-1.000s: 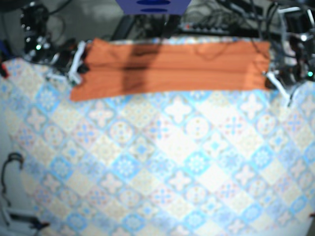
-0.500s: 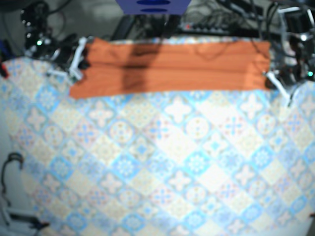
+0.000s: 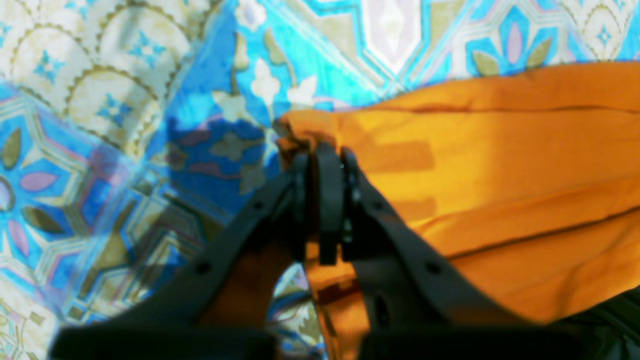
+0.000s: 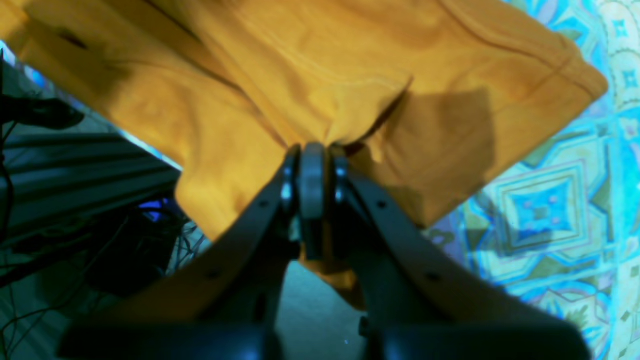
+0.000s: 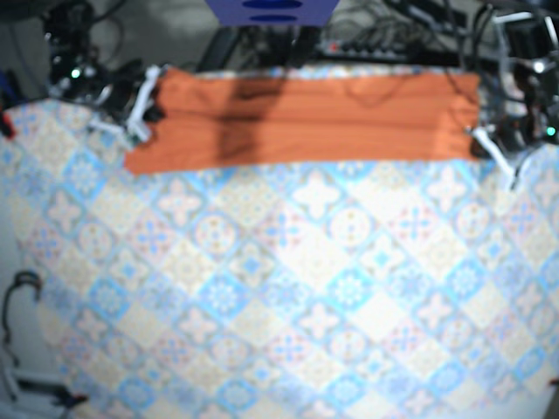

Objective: Fold the T-shirt properly
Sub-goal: 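Lay the folded hem onto the shoulder edge with both grippers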

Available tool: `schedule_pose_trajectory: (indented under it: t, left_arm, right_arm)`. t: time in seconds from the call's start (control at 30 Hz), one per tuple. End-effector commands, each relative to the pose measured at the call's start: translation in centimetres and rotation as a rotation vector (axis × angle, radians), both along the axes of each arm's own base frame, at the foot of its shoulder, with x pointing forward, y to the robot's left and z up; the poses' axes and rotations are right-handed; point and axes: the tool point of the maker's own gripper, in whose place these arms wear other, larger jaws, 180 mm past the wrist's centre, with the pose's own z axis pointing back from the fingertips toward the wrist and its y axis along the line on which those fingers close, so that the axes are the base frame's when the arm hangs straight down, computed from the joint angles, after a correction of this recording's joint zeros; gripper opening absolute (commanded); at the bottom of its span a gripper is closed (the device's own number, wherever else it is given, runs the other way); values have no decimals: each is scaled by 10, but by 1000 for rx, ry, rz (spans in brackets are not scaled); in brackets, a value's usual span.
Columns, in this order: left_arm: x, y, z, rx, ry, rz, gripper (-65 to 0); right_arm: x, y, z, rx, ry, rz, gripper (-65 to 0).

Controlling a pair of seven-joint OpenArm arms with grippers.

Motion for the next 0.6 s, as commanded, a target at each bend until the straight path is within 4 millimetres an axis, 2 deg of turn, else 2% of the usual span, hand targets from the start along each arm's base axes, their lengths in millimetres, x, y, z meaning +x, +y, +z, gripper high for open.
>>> schedule_pose_trajectory:
  t: [0.0,0.17,0.3,0.57]
  left_arm:
    - [10,10,12,18,-39,2,-650]
    - [10,10,12,18,-39,5,-650]
    - [10,10,12,19,-39,7,-605]
    - [10,11,12,19,-40,11,-512]
  right_arm:
    - [6,-1,7,11,-30,1,-637]
    - [6,-1,7,10,-29,1,-545]
    - [6,-1,7,11,-30,1,-473]
    - [6,0,6,12,-27,4,-418]
